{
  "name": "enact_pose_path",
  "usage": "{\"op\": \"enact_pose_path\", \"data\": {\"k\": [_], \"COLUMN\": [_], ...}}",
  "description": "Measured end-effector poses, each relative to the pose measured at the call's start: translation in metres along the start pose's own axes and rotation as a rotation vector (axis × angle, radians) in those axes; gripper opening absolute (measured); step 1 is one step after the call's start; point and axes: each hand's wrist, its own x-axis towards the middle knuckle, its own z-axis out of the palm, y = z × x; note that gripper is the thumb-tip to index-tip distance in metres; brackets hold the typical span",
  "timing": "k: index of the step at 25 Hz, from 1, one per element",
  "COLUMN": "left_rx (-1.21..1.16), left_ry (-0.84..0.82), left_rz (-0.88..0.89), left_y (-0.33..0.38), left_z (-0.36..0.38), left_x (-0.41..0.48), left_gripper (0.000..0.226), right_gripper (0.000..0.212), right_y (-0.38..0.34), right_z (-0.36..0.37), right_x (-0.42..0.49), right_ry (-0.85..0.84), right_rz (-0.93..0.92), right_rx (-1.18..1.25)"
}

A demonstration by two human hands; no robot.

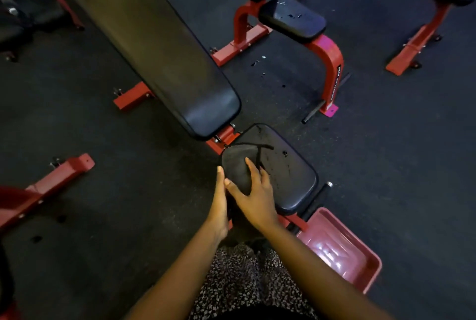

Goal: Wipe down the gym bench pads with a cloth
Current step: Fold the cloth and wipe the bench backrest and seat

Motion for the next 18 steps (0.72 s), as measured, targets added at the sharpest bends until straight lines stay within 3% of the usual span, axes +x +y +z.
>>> {"op": "enact_pose_path", "data": {"k": [3, 6, 8, 11, 15, 17, 18], "left_rx": [-0.057, -0.047, -0.075, -0.129, -0.308, -0.431, -0.52], "left_ry": [-0.049, -0.077, 0.046, 0.326, 0.463, 0.531, 0.528], "left_rz": [-0.073, -0.07, -0.029, 0.035, 0.094, 0.107, 0.117], "left_y": [-0.009, -0.01, -0.016, -0.037, -0.062, -0.076, -0.077], "left_z": [-0.012, -0.021, -0.029, -0.04, -0.028, -0.031, -0.032], "left_x": [0.018, 0.049, 0.081, 0.14, 0.219, 0.26, 0.274], "left_gripper": [0.101, 0.081, 0.061, 0.053, 0.072, 0.088, 0.079], "right_gripper": [0.083, 0.074, 0.073, 0.076, 0.084, 0.084, 0.079], "right_y": [0.007, 0.023, 0.034, 0.05, 0.062, 0.079, 0.088], "right_z": [-0.003, -0.009, -0.018, -0.025, 0.001, 0.034, 0.051], "right_x": [0.025, 0.057, 0.086, 0.142, 0.212, 0.245, 0.257], "right_ry": [-0.011, -0.015, -0.029, -0.024, 0.026, -0.068, -0.146], "right_rz": [0.045, 0.006, -0.036, -0.202, -0.548, -0.643, -0.639], "right_rx": [-0.093, -0.084, -0.244, -0.64, -0.878, -1.034, -1.084]}}
